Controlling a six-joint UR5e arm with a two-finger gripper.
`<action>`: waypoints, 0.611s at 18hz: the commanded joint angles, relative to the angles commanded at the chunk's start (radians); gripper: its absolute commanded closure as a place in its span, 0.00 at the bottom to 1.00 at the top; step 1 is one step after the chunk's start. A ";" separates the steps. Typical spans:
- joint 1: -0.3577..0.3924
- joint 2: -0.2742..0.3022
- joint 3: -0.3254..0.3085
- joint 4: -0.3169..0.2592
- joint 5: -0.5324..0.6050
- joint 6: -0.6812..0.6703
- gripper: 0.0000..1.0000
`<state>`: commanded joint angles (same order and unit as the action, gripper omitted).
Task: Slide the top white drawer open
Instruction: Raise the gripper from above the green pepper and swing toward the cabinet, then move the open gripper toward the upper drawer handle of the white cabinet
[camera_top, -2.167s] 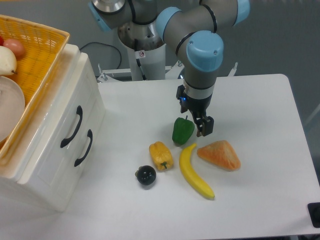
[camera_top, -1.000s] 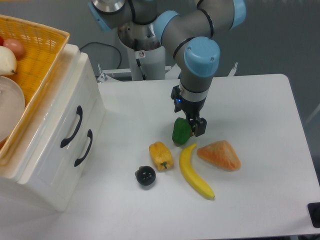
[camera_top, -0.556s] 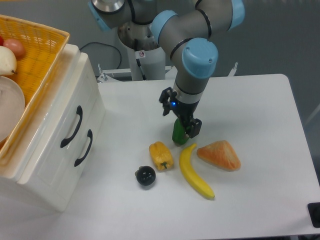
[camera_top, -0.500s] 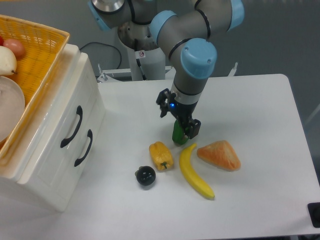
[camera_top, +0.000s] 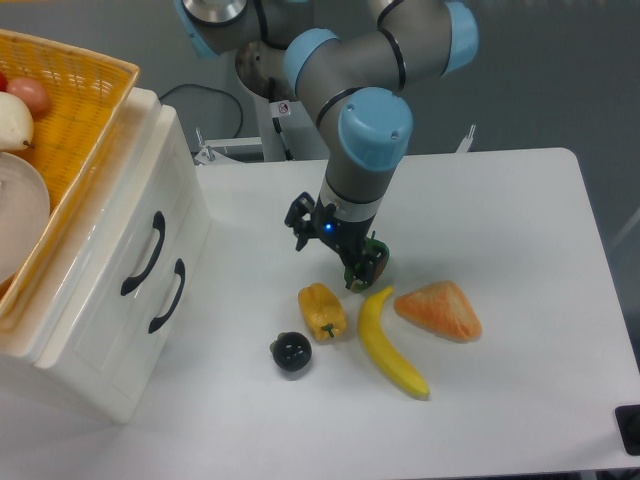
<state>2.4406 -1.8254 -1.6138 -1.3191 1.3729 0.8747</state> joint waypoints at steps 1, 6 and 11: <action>-0.002 -0.006 0.003 -0.002 0.000 -0.023 0.00; -0.008 -0.003 0.008 -0.011 -0.002 -0.068 0.00; -0.008 0.000 0.028 -0.026 -0.008 -0.140 0.00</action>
<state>2.4329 -1.8255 -1.5862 -1.3452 1.3653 0.7350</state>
